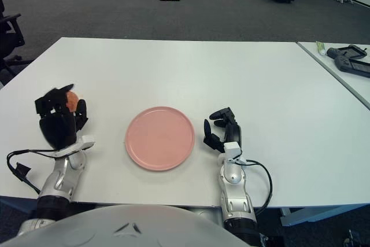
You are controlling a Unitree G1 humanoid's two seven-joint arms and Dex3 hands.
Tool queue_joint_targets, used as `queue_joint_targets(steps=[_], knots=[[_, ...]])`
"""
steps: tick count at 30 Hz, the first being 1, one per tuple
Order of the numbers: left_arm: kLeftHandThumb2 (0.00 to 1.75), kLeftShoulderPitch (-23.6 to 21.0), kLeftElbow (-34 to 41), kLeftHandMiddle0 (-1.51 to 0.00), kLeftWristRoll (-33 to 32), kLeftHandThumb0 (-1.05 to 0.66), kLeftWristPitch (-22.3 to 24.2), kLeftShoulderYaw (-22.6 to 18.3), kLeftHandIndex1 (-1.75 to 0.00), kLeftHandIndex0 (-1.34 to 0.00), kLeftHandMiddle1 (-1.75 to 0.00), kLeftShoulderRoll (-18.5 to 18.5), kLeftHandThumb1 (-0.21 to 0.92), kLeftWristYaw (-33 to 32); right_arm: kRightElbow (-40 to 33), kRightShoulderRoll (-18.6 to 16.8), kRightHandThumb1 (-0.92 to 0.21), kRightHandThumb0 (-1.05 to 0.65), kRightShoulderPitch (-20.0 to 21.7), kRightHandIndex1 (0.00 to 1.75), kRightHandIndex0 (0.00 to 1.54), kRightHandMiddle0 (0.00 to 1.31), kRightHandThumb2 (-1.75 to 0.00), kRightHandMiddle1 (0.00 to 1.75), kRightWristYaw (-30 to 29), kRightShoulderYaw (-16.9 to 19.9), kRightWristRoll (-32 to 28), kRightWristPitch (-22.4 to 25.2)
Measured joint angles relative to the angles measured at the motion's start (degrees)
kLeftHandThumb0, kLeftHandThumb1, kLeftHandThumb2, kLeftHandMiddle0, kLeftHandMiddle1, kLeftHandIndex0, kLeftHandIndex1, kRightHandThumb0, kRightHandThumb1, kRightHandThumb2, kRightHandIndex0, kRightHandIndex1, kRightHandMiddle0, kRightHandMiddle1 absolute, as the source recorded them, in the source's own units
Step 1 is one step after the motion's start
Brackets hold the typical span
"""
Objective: Put the apple into the plate.
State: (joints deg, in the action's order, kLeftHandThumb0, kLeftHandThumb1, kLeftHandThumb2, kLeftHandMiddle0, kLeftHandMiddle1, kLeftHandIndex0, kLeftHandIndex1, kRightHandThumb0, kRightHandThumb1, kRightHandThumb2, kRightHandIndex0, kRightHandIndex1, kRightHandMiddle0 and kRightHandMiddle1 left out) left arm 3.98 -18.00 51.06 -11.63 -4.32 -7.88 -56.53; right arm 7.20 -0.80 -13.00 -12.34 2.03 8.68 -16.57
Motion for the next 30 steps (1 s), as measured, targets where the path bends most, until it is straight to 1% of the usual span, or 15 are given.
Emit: queue_joint_targets(steps=[1,3,6,9,12,15,21,24,26,30], knots=[[0.48,-0.2,-0.2,0.00,-0.3,-1.04,1.3,0.0,-0.08,0.00,-0.02,0.0,0.92,0.0,0.0,0.0,-0.60,-0.40,0.0,1.75,0.63,0.40,-0.97,1.75,0.0,0.0,0.0,0.1],[0.36,-0.3,0.1,0.00,-0.6,-1.04,3.7,0.3,-0.03,0.00,-0.01,0.0,0.92,0.6,0.0,0.0,-0.60,-0.40,0.0,1.74,0.61,0.39,-0.96,1.75,0.0,0.0,0.0,0.2],[0.28,-0.3,1.4,0.00,-1.0,-1.05,8.4,1.0,-0.01,0.00,0.00,0.2,0.91,3.5,0.0,0.0,-0.61,-0.40,0.1,1.73,0.61,0.39,-0.96,1.75,0.0,0.0,0.0,0.4],[0.22,-0.9,2.0,0.00,-1.7,-1.05,12.0,1.6,0.00,0.00,0.00,0.1,0.86,6.6,0.0,0.0,-0.61,-0.40,0.1,1.74,0.62,0.39,-0.95,1.75,0.0,0.1,-0.1,0.5],[0.19,-2.4,1.7,0.00,-2.7,-1.05,15.1,2.1,0.00,0.00,0.00,-0.5,0.83,10.0,0.0,-0.1,-0.61,-0.40,0.2,1.74,0.63,0.39,-0.95,1.75,0.0,0.1,-0.2,0.5],[0.17,-5.6,-0.9,0.00,-3.8,-1.05,17.1,2.5,0.00,0.00,0.00,-2.5,0.81,13.5,0.0,-0.1,-0.61,-0.40,0.2,1.74,0.63,0.39,-0.95,1.75,0.0,0.1,-0.2,0.5],[0.16,-11.0,-7.1,0.00,-5.4,-1.05,18.0,3.6,0.00,0.00,0.00,-7.1,0.80,16.7,0.0,-0.1,-0.61,-0.40,0.4,1.75,0.64,0.39,-0.95,1.75,0.0,0.0,-0.2,0.5],[0.15,-13.1,-10.6,0.00,-6.1,-1.05,18.0,4.7,0.00,0.00,0.00,-8.7,0.79,17.8,0.1,-0.1,-0.61,-0.40,0.4,1.75,0.64,0.39,-0.95,1.75,0.0,0.1,-0.2,0.5],[0.14,-15.0,-14.4,0.00,-6.8,-1.05,17.6,5.5,0.00,0.00,0.00,-9.2,0.78,18.1,0.1,-0.1,-0.61,-0.40,0.4,1.75,0.65,0.39,-0.96,1.75,0.1,0.1,-0.2,0.5],[0.14,-18.8,-24.1,0.00,-8.4,-1.05,15.8,7.3,0.00,0.00,0.00,-10.2,0.78,18.5,0.3,0.0,-0.61,-0.40,0.5,1.75,0.65,0.39,-0.96,1.75,0.2,0.2,-0.4,0.3]])
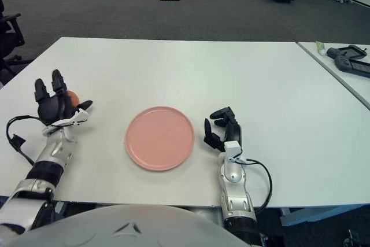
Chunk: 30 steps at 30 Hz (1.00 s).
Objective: Put the apple into the plate.
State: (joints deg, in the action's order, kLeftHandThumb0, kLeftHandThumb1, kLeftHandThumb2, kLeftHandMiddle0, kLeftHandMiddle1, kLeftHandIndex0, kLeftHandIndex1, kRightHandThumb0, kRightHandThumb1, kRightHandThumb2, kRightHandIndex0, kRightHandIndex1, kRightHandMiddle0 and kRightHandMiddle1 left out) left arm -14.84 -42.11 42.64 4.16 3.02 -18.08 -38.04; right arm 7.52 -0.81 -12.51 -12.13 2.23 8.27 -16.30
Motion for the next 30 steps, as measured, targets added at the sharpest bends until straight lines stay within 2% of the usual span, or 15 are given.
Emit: queue_joint_targets(steps=[9,14,25,30], knots=[[0.15,-9.0,-17.2,0.00,-2.0,-1.05,-6.0,4.2,0.00,0.00,0.00,-3.5,0.80,-1.2,0.4,0.0,-0.61,-0.40,0.1,1.75,0.66,0.39,-0.95,1.75,0.3,0.1,-0.6,-0.6],[0.15,-12.4,-23.0,0.00,-3.2,-1.05,-7.4,6.3,0.00,0.00,0.00,-4.0,0.80,-0.9,0.4,0.0,-0.61,-0.40,0.1,1.75,0.65,0.39,-0.95,1.75,0.6,0.1,-0.8,-0.7],[0.19,-17.2,-30.2,0.00,-5.6,-1.05,-8.1,9.4,0.00,0.00,0.00,-4.8,0.89,1.8,0.6,-0.1,-0.61,-0.40,0.1,1.75,0.66,0.39,-0.96,1.75,0.9,0.3,-1.2,-1.2],[0.29,-18.0,-31.1,0.00,-6.9,-1.05,-8.1,10.0,0.00,0.00,0.00,-5.1,0.92,3.4,0.6,-0.1,-0.61,-0.40,0.0,1.75,0.66,0.39,-0.95,1.75,1.1,0.3,-1.6,-1.5]])
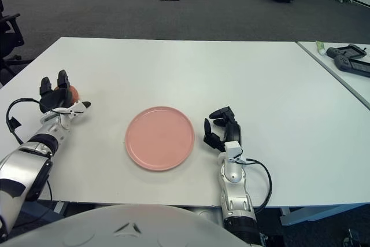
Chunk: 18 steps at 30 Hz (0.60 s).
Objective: Put the apple into the plate.
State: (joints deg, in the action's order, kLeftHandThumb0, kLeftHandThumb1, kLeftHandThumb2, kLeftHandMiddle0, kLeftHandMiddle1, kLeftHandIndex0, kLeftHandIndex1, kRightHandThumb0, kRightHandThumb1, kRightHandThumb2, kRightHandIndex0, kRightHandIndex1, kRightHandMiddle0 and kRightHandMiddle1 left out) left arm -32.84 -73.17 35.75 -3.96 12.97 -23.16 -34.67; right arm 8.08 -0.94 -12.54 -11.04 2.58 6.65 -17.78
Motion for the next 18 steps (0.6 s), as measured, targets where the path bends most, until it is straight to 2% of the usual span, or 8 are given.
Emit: queue_joint_targets(steps=[4,5,7,8,11,13,15,18], knots=[[0.37,-0.5,-0.4,0.00,-1.6,-1.04,-0.3,-0.1,-0.05,-0.02,0.00,-0.2,0.92,2.0,0.0,0.0,-0.62,-0.40,-0.1,1.75,0.65,0.38,-0.94,1.75,0.0,0.0,-0.4,-0.1],[0.38,-0.6,-0.4,0.00,-1.9,-1.03,-0.5,-0.1,-0.10,-0.01,0.00,-0.4,0.92,2.5,0.0,0.0,-0.62,-0.40,-0.1,1.75,0.65,0.38,-0.94,1.75,0.0,0.0,-0.5,-0.1],[0.40,-0.7,-0.5,-0.04,-2.6,-1.01,-0.8,-0.2,-0.33,0.00,-0.03,-0.6,0.92,3.6,0.0,0.0,-0.62,-0.40,-0.2,1.75,0.65,0.38,-0.94,1.75,0.0,0.0,-0.5,-0.2],[0.41,-0.8,-0.5,-0.05,-2.9,-1.00,-0.9,-0.2,-0.49,0.00,-0.15,-0.7,0.92,4.1,0.0,0.0,-0.62,-0.40,-0.2,1.75,0.65,0.38,-0.94,1.75,0.0,0.0,-0.5,-0.2],[0.41,-0.9,-0.5,-0.02,-3.7,-0.96,-1.7,-0.2,-0.81,0.00,-0.53,-1.3,0.91,5.5,0.0,0.0,-0.62,-0.40,-0.3,1.75,0.65,0.38,-0.94,1.75,0.0,0.0,-0.5,-0.3],[0.53,-0.9,-0.5,-0.08,-3.8,-0.88,-2.2,-0.1,-1.15,0.00,-0.86,-1.6,0.82,6.1,-0.1,0.0,-0.62,-0.40,-0.3,1.75,0.65,0.38,-0.94,1.75,0.0,0.0,-0.5,-0.3],[0.64,-0.9,-0.5,-0.11,-3.9,-0.85,-2.8,0.1,-1.32,0.00,-1.00,-1.9,0.75,6.3,-0.2,-0.1,-0.61,-0.40,-0.4,1.75,0.65,0.39,-0.95,1.75,0.0,0.1,-0.5,-0.3],[0.82,-0.8,-0.6,-0.24,-4.1,-0.74,-3.7,0.3,-1.49,-0.12,-1.16,-2.1,0.60,6.5,-0.3,-0.1,-0.61,-0.40,-0.5,1.75,0.65,0.39,-0.95,1.75,0.0,0.1,-0.5,-0.3]])
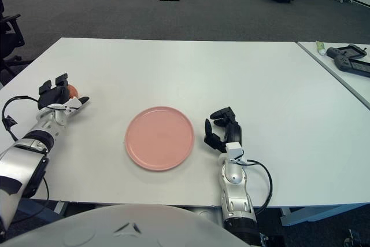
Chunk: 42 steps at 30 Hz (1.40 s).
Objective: Put the apple into the plate.
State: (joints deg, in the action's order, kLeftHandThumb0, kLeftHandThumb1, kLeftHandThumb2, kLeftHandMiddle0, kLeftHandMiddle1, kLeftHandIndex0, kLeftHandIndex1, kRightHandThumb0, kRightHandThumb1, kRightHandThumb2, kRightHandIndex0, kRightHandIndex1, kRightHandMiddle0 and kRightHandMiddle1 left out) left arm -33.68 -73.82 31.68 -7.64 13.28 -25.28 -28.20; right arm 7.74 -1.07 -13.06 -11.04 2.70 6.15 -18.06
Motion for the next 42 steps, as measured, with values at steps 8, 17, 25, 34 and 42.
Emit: queue_joint_targets(steps=[8,17,25,34,42], knots=[[1.09,0.1,-0.2,-0.45,-1.1,-0.51,-1.8,-0.1,-1.71,-0.42,-1.46,-0.5,0.46,0.0,-0.5,-0.3,-0.60,-0.40,-0.2,1.75,0.67,0.39,-0.96,1.75,0.0,0.1,-0.1,0.5],[1.48,0.2,-0.1,-0.77,-1.7,-0.05,-3.0,0.4,-1.75,-0.53,-1.64,-0.5,0.15,-1.3,-1.3,-0.3,-0.61,-0.40,-0.5,1.75,0.64,0.39,-0.95,1.75,0.1,0.2,-0.1,1.4],[1.58,0.1,0.2,-0.82,-1.7,0.00,-3.0,1.2,-1.75,-0.58,-1.66,-0.4,0.06,-1.7,-1.5,-0.3,-0.61,-0.40,-0.5,1.75,0.63,0.39,-0.95,1.75,-0.3,0.3,0.1,1.7],[1.59,0.1,0.6,-0.83,-3.0,0.00,-3.9,0.8,-1.75,-0.64,-1.59,-0.4,0.03,-1.7,-1.5,0.2,-0.63,-0.39,-0.5,1.74,0.67,0.38,-0.93,1.75,-0.3,0.3,0.2,1.7],[1.60,0.2,0.7,-0.79,-3.7,0.00,-4.6,0.5,-1.75,-0.64,-1.66,-0.4,0.05,-1.6,-1.4,0.4,-0.64,-0.39,-0.5,1.73,0.65,0.37,-0.92,1.75,-0.3,0.5,0.2,1.7]])
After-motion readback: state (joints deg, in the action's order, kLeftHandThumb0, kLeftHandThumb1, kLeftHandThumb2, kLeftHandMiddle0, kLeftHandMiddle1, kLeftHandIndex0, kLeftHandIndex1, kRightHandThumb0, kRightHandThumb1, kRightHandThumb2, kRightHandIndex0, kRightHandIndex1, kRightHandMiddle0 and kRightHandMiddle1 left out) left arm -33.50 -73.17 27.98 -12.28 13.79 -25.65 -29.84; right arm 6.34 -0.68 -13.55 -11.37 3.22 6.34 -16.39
